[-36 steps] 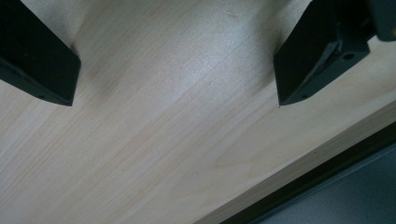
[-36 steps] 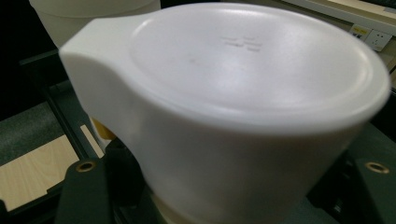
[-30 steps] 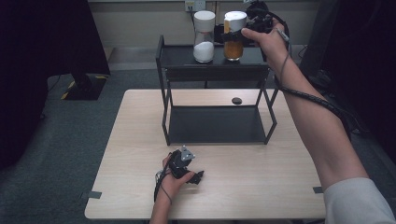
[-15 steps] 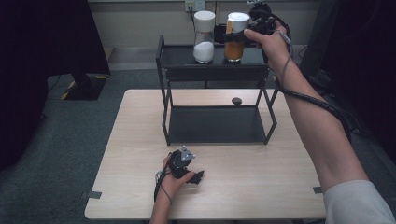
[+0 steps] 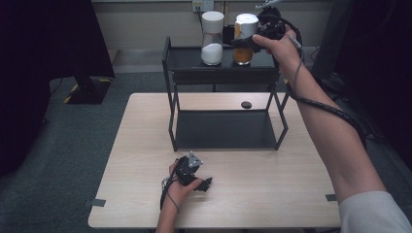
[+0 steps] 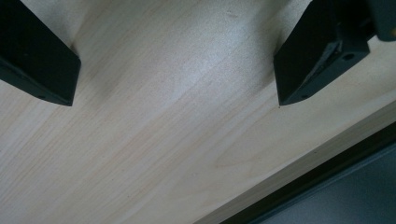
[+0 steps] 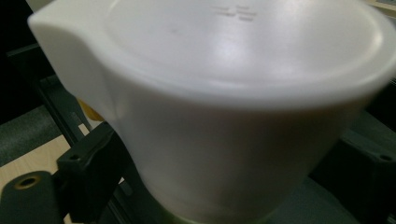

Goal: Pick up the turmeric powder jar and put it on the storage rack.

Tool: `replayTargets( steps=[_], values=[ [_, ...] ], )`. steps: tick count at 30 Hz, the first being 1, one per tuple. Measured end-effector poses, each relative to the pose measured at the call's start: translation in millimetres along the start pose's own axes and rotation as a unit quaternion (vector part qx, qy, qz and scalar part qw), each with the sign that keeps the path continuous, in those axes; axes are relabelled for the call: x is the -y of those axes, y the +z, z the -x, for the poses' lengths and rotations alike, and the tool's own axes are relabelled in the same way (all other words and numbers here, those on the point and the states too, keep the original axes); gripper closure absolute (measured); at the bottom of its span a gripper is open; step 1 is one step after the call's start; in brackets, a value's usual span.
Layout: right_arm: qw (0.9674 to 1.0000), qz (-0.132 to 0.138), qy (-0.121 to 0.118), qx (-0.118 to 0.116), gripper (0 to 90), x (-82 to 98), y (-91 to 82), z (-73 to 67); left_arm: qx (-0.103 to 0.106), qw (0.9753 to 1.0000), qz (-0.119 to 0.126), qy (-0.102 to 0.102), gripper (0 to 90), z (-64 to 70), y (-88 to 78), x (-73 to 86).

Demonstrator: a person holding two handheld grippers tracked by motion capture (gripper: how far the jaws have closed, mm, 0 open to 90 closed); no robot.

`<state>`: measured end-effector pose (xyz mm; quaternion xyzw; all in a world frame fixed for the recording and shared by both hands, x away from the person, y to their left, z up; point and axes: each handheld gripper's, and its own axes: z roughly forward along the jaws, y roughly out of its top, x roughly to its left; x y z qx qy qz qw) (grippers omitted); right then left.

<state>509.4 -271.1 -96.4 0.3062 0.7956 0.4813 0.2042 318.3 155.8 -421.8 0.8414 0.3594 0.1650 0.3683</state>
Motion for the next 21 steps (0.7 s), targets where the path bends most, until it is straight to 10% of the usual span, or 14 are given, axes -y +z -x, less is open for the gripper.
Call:
replayTargets(
  steps=[21],
  values=[
    [0.9996, 0.019, 0.006, -0.022, 0.6, 30.2, -24.3, -0.6, 0.001, 1.0, 0.0, 0.0, 0.0, -0.3, -0.1, 0.0]
  ],
)
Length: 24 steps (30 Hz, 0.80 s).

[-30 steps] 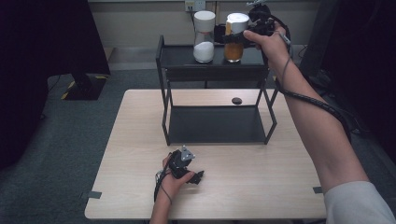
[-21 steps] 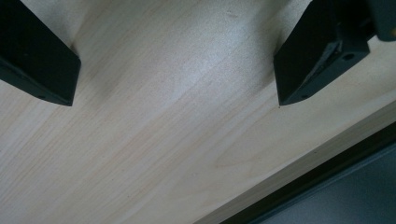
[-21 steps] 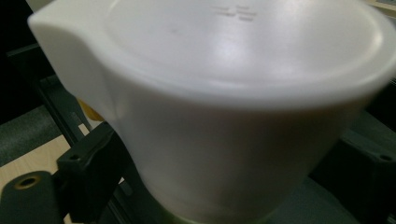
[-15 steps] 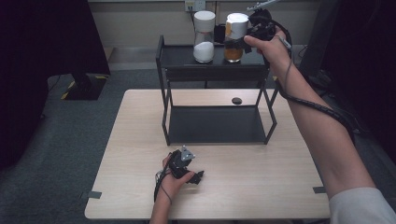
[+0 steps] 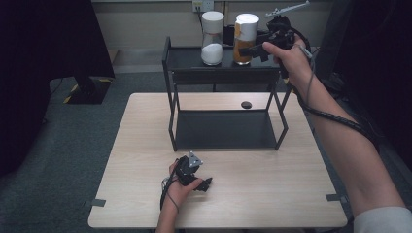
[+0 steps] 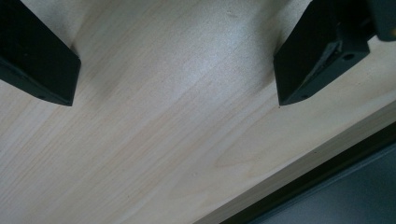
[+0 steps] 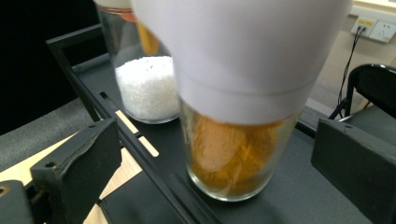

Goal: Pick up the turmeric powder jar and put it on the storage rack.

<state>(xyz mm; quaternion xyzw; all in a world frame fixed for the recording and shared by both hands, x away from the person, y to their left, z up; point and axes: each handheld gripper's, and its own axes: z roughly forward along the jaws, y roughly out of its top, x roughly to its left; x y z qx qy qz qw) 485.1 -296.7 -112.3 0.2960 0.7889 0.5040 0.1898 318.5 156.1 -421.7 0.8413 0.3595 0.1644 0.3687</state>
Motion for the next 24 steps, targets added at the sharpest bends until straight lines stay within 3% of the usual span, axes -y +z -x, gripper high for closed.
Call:
replayTargets(
  steps=[24],
  values=[
    [0.999, 0.019, 0.005, -0.041, 0.1, 57.1, -24.3, -0.4, 0.0, 1.0, 0.0, 0.0, 0.0, 0.1, 0.0, -0.1]
  ],
)
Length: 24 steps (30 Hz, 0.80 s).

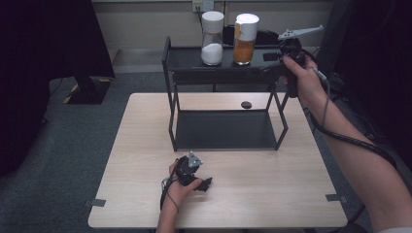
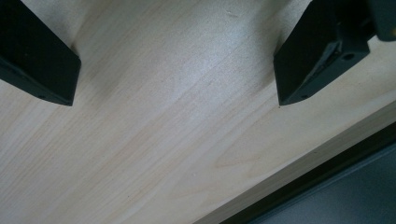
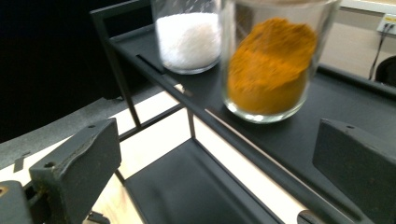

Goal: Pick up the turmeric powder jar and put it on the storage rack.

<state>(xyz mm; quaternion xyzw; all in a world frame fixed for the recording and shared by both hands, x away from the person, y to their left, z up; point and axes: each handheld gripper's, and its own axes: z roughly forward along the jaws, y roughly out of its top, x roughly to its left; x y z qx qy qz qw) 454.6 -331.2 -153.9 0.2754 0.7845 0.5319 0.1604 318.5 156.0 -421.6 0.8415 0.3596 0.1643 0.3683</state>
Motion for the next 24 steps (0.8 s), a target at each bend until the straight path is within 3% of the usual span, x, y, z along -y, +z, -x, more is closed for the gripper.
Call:
replayTargets(
  steps=[14, 24],
  values=[
    [0.9987, -0.012, -0.014, -0.048, 0.7, 39.2, 4.0, -7.4, -0.001, 1.0, 0.001, 0.0, 0.0, 0.2, 0.2, 0.3],
    [0.9974, -0.025, -0.015, -0.065, 0.8, 67.5, 14.0, -11.0, -0.001, 1.0, 0.001, 0.001, 0.0, 0.2, 0.2, 0.3]
  ],
)
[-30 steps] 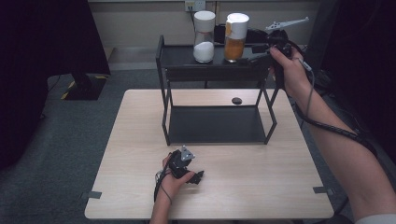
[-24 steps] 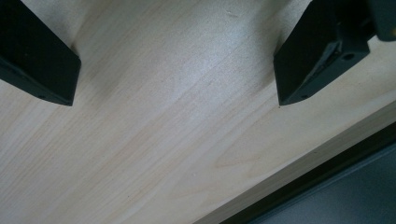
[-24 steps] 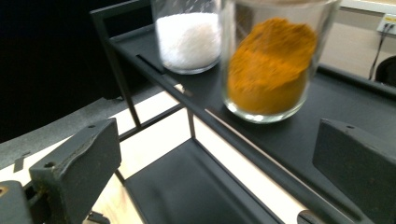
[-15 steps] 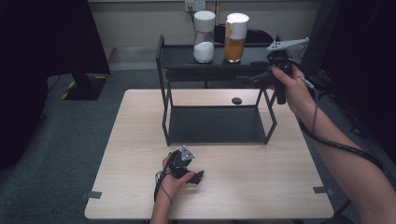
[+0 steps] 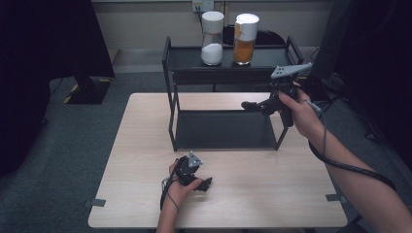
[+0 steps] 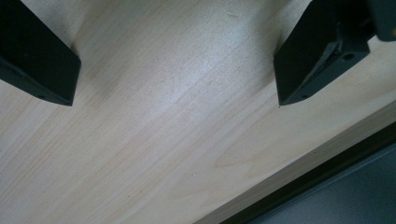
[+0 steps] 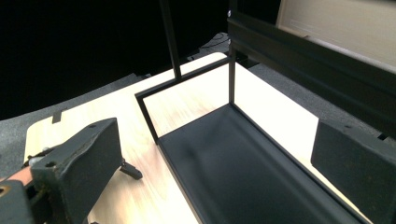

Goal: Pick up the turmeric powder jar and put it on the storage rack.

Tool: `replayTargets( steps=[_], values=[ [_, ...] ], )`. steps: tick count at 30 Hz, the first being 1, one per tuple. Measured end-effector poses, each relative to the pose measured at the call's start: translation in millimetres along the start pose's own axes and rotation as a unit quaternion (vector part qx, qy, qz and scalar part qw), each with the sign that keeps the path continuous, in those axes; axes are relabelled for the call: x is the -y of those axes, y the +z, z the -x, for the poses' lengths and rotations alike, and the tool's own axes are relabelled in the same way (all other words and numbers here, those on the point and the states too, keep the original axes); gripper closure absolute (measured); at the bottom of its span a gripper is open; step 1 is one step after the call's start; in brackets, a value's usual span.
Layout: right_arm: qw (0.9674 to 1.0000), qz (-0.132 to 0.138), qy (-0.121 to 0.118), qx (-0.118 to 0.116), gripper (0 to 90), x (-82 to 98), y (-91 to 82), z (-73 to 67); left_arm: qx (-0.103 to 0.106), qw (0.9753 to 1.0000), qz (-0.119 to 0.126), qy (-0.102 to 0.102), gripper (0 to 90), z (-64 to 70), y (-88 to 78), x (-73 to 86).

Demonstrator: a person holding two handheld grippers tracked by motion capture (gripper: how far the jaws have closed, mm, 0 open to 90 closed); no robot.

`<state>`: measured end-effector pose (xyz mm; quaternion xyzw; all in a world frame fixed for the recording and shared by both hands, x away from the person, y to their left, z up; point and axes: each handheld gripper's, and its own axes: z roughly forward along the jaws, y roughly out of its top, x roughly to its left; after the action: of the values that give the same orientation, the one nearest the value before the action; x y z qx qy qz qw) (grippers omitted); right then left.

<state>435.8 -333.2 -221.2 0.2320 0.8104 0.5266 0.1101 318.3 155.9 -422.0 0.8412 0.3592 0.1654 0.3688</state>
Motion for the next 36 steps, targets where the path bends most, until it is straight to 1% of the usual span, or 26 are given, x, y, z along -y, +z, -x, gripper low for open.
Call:
replayTargets(
  steps=[2, 6, 13, 17, 20, 22, 25, 28, 29, 34, 35, 36],
  values=[
    [1.0, -0.001, 0.003, -0.005, 0.8, 5.6, 2.3, 0.3, 0.0, 1.0, 0.0, 0.0, 0.0, 0.0, 0.0, 0.1],
    [0.9999, -0.003, 0.003, -0.01, 0.9, 16.7, 6.9, -1.2, 0.0, 1.0, 0.0, 0.0, 0.0, 0.0, 0.0, 0.0],
    [0.9996, -0.008, 0.013, -0.022, 1.0, 37.9, 16.0, -0.4, 0.0, 1.0, 0.0, 0.0, 0.0, 0.0, 0.0, 0.0],
    [0.9995, -0.014, 0.017, -0.023, 1.1, 48.8, 20.6, -1.0, 0.0, 1.0, 0.0, 0.0, 0.0, 0.0, 0.0, 0.0],
    [0.9994, -0.014, 0.02, -0.024, 1.1, 60.4, 23.6, -1.1, 0.0, 1.0, 0.0, 0.0, 0.0, 0.0, 0.0, 0.0],
    [0.9993, -0.019, 0.022, -0.023, 1.2, 67.5, 25.7, -1.6, 0.0, 1.0, 0.0, 0.0, 0.0, 0.0, 0.0, 0.0],
    [0.999, -0.022, 0.031, -0.024, 1.3, 78.9, 27.8, 0.0, 0.0, 1.0, 0.0, 0.0, 0.0, 0.0, 0.0, 0.0],
    [0.9987, -0.03, 0.035, -0.024, 1.6, 90.2, 29.7, 1.3, 0.0, 1.0, 0.0, 0.0, 0.0, 0.0, 0.0, 0.0],
    [0.9987, -0.03, 0.035, -0.024, 1.6, 90.2, 29.7, 1.3, 0.0, 1.0, 0.0, 0.0, 0.0, 0.0, 0.0, 0.0],
    [0.998, -0.04, 0.044, -0.024, 1.6, 111.1, 31.7, 3.5, 0.0, 1.0, 0.0, 0.0, 0.0, 0.0, 0.0, 0.0],
    [0.998, -0.043, 0.04, -0.021, 1.6, 116.3, 32.1, 3.3, 0.0, 1.0, 0.0, 0.0, 0.0, 0.1, 0.0, 0.0],
    [0.998, -0.043, 0.04, -0.021, 1.6, 116.3, 32.1, 3.3, 0.0, 1.0, 0.0, 0.0, 0.0, 0.1, 0.0, 0.0]
  ],
)
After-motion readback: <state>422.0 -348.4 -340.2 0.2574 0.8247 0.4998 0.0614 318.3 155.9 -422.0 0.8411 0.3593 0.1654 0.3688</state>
